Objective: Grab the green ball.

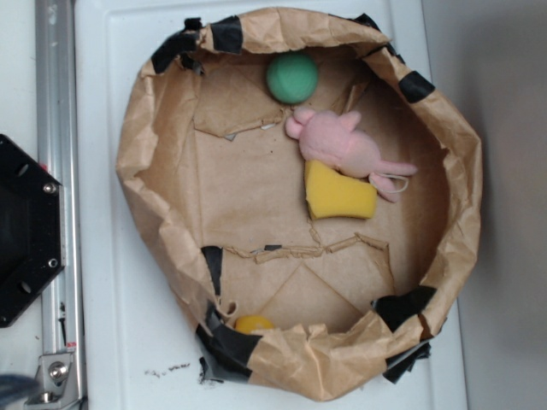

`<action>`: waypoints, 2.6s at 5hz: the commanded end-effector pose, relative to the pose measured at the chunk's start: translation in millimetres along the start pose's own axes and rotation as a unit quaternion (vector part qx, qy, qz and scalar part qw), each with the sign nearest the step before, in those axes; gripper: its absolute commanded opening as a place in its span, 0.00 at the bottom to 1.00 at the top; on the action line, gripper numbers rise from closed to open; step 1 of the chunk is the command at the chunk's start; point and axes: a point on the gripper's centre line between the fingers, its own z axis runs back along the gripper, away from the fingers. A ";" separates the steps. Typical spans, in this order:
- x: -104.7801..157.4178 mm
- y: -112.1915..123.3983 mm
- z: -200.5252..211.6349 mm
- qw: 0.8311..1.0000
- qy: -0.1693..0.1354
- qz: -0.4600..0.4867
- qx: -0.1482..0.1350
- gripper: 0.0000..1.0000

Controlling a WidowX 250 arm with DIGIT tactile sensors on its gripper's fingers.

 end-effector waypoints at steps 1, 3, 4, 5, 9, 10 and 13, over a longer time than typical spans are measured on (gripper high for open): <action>0.0 0.0 0.0 1.000 0.000 0.000 0.000 1.00; 86.9 20.3 -53.5 0.980 0.000 -0.188 0.065 1.00; 86.9 20.3 -53.5 0.980 0.000 -0.188 0.065 1.00; 86.9 20.3 -53.5 0.980 0.000 -0.188 0.065 1.00; 125.4 45.5 -141.1 0.918 -0.016 -0.389 0.082 1.00; 133.9 59.7 -160.5 0.907 -0.001 -0.414 0.076 1.00; 136.8 92.9 -208.9 0.888 0.064 -0.446 0.094 1.00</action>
